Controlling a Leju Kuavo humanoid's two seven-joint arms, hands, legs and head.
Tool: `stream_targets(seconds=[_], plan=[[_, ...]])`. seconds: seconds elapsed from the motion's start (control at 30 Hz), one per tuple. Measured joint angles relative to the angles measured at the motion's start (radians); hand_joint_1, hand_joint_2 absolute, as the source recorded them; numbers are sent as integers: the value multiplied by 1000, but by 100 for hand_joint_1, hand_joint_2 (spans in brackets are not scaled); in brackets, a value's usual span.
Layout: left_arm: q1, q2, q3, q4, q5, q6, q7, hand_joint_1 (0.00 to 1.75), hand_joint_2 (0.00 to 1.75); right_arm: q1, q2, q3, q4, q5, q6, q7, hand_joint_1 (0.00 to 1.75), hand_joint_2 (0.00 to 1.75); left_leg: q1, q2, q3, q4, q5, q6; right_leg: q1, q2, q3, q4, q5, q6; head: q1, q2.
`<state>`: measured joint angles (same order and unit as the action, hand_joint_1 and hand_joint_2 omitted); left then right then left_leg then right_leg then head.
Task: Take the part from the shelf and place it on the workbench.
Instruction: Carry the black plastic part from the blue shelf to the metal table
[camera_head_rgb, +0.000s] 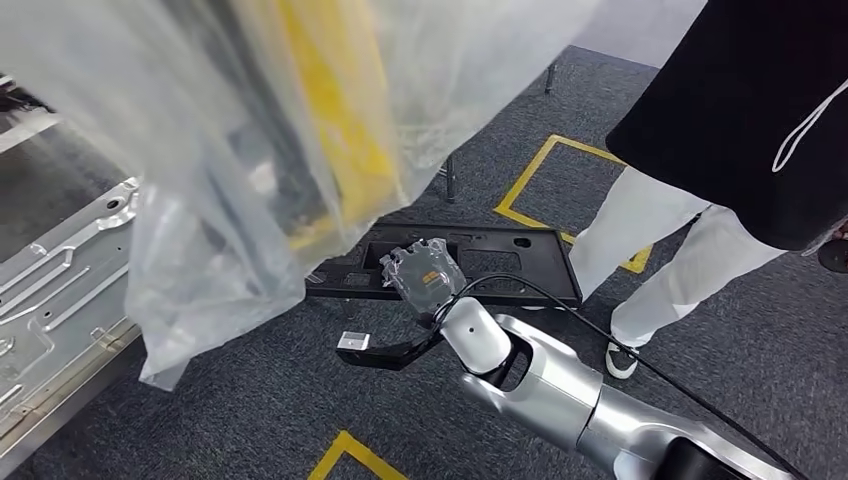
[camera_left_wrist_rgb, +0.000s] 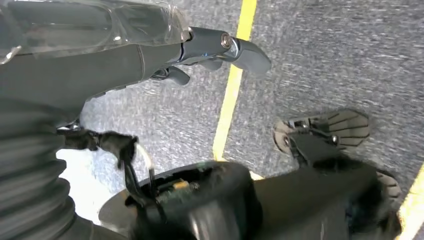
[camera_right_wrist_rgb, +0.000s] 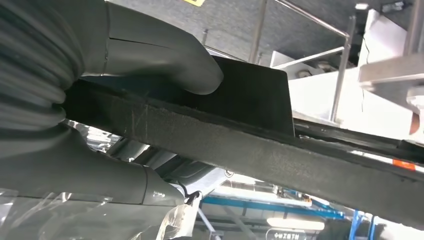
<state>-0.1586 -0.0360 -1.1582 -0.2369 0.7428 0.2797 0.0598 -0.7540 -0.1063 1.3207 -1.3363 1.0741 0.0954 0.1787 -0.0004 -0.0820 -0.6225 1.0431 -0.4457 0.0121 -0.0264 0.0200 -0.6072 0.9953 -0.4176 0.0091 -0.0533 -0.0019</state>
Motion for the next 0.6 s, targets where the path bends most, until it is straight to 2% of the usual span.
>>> stream_targets(seconds=[0.03, 0.07, 0.1, 0.13, 0.17, 0.2, 0.23, 0.3, 0.33, 0.4, 0.43, 0.5, 0.53, 0.57, 0.6], plan=[[-2, 0, 1, 0, 1, 1, 0, 0, 175, -1, -1, 0, 0, 1, 1, -1, 175, 175, -1, 38, -31, 63, -29, -5, 2, -13, 3, 0, -3, -4, -2, 0], [-6, 0, 2, 0, 2, 3, -1, 0, 175, -1, -1, 0, 0, 2, 4, -2, 175, 175, 1, 55, -67, 133, -58, -10, 4, -27, 5, 0, -6, -6, -4, 0], [-9, 0, 3, 0, 2, 4, -2, 0, 175, -1, -2, 1, 0, 3, 8, -4, 175, 175, 3, 63, -98, 191, -77, -13, 5, -42, 7, 0, -10, -7, -5, 0], [-11, 0, 4, 0, 3, 6, -3, 0, 175, -2, -2, 2, 0, 4, 12, -7, 175, 175, 4, 65, -114, 218, -79, -15, 6, -57, 9, 0, -13, -7, -5, 0], [-12, 0, 6, 0, 3, 7, -3, 0, 175, -3, -2, 4, 0, 4, 17, -10, 175, 175, 4, 68, -109, 205, -63, -15, 6, -71, 13, 0, -17, -6, -5, 0], [-10, 0, 6, 0, 2, 8, -3, 0, 175, -4, 0, 5, 0, 5, 21, -13, 175, 175, 3, 74, -85, 157, -33, -13, 7, -83, 18, 0, -21, -5, -5, 0], [-7, 0, 7, 0, 2, 9, -2, 0, 175, -7, 2, 6, 0, 6, 25, -16, 175, 175, 1, 93, -47, 80, 4, -8, 8, -95, 24, 0, -25, -3, -5, 0], [-2, 0, 7, 0, 0, 10, -1, 0, 175, -14, 5, 7, 0, 9, 32, -21, 175, 175, -12, 137, 12, -40, 47, 7, 13, -116, 35, 0, -34, 4, -5, 0], [0, 0, 8, 0, 0, 11, -2, 0, 175, -18, 6, 8, 0, 11, 35, -23, 175, 175, -17, 149, 24, -69, 53, 14, 14, -126, 38, -1, -38, 9, -4, 0], [3, 0, 8, 0, 0, 12, -5, 0, 175, -25, 10, 12, 0, 12, 40, -27, 175, 175, -20, 132, 27, -77, 50, 24, 16, -146, 47, -5, -44, 19, -4, 0], [5, 0, 9, 0, 0, 12, -5, 0, 175, -26, 13, 14, 0, 12, 41, -28, 175, 175, -17, 119, 33, -81, 51, 27, 15, -140, 51, -3, -48, 25, -4, 0], [5, -2, 10, 0, 0, 12, -5, 0, 175, -34, 17, 18, 0, 13, 42, -29, 175, 175, -7, 95, 48, -91, 55, 37, 13, -91, 36, 46, -78, 33, -1, 0], [4, -3, 11, 0, 0, 11, -5, 0, 175, -37, 17, 20, 1, 13, 43, -30, 175, 175, -4, 83, 53, -93, 55, 41, 11, -58, 9, 103, -105, 34, 1, 0], [3, -5, 11, 0, 0, 11, -5, 0, 175, -39, 17, 23, 1, 15, 45, -30, 175, 175, -3, 70, 55, -93, 54, 45, 12, -37, -30, 175, -133, 35, 3, 0], [3, -6, 11, 0, 1, 11, -5, 0, 175, -38, 16, 26, 3, 15, 46, -30, 175, 175, -2, 55, 57, -93, 52, 47, 12, -28, -69, 240, -152, 36, 5, 0]])
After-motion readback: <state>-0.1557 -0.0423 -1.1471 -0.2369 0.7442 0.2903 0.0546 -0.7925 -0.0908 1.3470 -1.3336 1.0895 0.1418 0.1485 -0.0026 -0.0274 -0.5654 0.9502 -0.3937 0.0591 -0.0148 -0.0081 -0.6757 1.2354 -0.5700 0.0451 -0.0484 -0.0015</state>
